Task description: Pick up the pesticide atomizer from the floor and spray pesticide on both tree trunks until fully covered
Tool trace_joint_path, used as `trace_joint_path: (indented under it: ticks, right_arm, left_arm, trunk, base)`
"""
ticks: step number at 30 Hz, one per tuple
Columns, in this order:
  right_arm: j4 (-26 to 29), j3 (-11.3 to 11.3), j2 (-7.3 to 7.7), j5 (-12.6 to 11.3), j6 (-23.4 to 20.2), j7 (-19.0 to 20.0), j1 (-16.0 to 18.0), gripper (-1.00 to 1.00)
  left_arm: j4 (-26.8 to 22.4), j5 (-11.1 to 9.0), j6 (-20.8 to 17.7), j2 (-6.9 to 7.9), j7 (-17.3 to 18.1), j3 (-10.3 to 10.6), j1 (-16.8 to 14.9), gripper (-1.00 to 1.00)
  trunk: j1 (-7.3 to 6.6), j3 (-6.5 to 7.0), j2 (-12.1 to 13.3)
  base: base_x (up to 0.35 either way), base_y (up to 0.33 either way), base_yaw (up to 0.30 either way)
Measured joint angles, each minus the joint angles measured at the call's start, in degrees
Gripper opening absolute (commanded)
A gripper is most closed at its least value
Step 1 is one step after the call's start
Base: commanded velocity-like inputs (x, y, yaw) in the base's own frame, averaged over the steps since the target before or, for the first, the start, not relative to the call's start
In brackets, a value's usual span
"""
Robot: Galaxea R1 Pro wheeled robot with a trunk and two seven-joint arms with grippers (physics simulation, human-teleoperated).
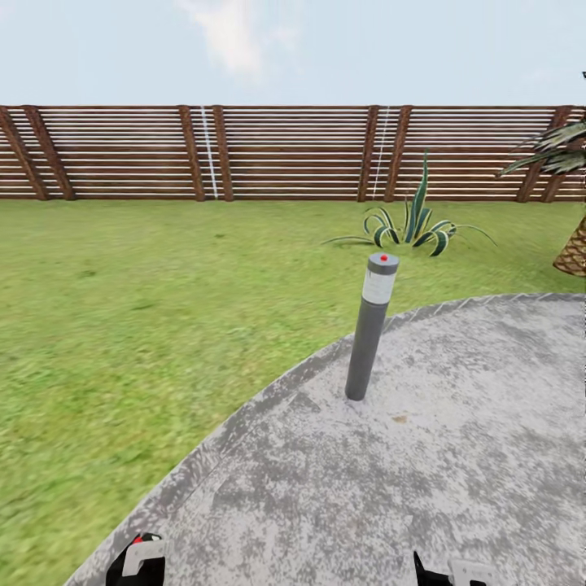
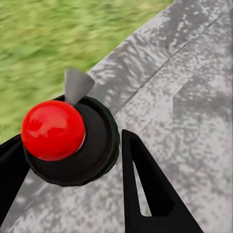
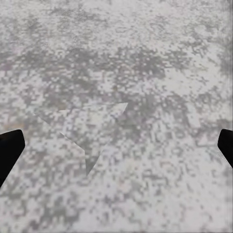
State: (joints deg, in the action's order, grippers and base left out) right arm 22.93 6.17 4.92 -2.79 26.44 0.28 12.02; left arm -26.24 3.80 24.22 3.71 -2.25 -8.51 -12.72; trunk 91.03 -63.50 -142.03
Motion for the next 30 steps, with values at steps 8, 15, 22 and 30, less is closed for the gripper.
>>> trace_joint_path:
  ticks: [8,15,22,30]
  right_arm:
    - [0.05,0.03,0.00,-0.02,0.00,-0.15,0.02,1.00]
    - [0.04,0.03,0.00,-0.06,0.00,-0.20,0.02,1.00]
    - [-0.01,0.03,0.00,0.00,0.00,-0.20,0.01,1.00]
    - [0.00,0.03,0.00,0.00,0.00,-0.13,0.01,1.00]
  left_arm:
    - [0.17,0.01,-0.06,-0.15,0.00,0.01,0.00,-1.00]
    - [0.18,0.01,-0.05,-0.21,0.00,0.01,0.00,-1.00]
    - [0.20,0.00,-0.06,-0.27,0.00,0.01,-0.01,-1.00]
    - [0.20,0.00,-0.06,-0.20,0.00,-0.03,-0.01,-1.00]
  trunk:
    - [-1.76,1.44,3.21]
    - [-3.30,2.70,6.02]
    - [-4.83,3.95,8.82]
    - [-6.59,5.39,12.03]
  base:
    - [0.000,0.000,-0.009]
    - [0.000,0.000,0.000]
    - [0.000,0.000,-0.137]
    - [0.000,0.000,-0.263]
